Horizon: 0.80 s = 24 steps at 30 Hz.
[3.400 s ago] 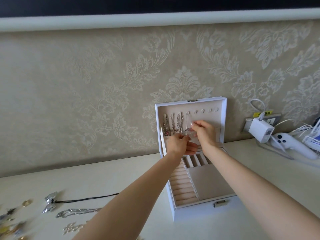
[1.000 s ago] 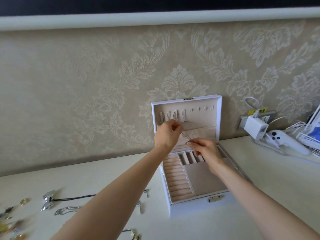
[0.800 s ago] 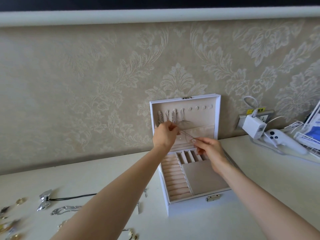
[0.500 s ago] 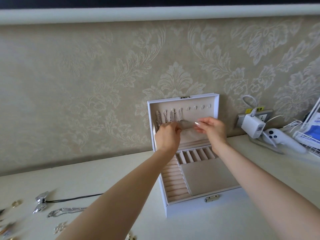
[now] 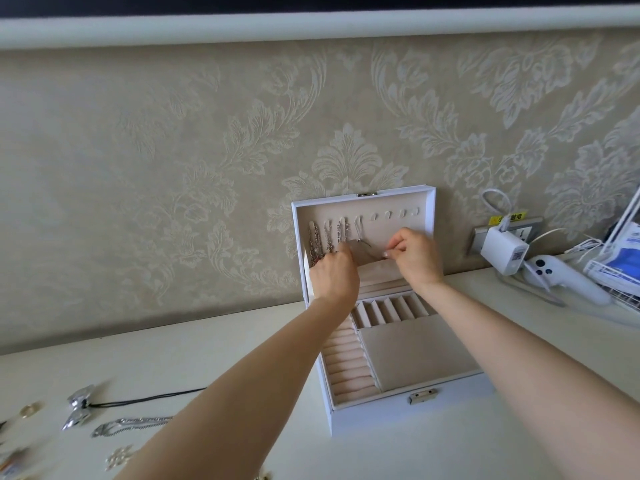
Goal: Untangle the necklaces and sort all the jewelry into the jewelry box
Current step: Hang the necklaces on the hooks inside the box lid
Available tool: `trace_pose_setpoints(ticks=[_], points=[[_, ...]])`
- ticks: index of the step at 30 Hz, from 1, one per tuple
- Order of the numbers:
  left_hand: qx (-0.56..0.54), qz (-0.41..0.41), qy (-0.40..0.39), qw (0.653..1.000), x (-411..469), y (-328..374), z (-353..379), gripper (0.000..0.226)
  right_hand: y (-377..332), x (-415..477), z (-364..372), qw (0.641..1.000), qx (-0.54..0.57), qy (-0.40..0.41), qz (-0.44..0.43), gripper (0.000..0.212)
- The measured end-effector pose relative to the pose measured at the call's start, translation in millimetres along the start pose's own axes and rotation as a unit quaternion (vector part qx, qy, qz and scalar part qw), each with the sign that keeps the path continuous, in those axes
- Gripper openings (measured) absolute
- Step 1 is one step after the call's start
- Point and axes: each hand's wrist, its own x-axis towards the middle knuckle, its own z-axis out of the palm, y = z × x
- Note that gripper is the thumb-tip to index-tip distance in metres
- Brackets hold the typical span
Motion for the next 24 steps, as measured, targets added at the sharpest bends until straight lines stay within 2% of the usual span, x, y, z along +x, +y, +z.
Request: trace_pose_setpoints(ticks=[4, 8, 11, 16, 19, 21, 24], points=[[-0.019, 0.015, -0.007, 1.0, -2, -2, -6, 0.017, -1, -4, 2, 1.0, -0.012, -0.008, -0.023, 0.005], [-0.071, 0.07, 0.021, 0.995, -14, -11, -11, 0.017, -9, -21, 8, 0.996, -0.003, 0.034, -0.088, 0.014], [-0.103, 0.09, 0.053, 0.989, -30, -26, -15, 0.017, -25, -45, 14, 0.99, 0.011, 0.031, -0.134, 0.019], [-0.115, 0.066, 0.094, 0.987, -57, -59, -35, 0.015, -56, -93, 30, 0.978, 0.053, -0.031, -0.201, 0.016], [-0.138, 0.02, 0.101, 0.985, -79, -100, -39, 0.013, -72, -118, 43, 0.965, 0.049, -0.054, -0.252, 0.013], [-0.122, -0.036, 0.07, 0.989, -94, -128, -39, 0.011, -82, -130, 54, 0.953, 0.038, -0.089, -0.287, 0.014], [-0.058, -0.08, -0.069, 0.993, -108, -161, -41, 0.008, -93, -143, 71, 0.921, -0.024, -0.229, -0.314, 0.017]])
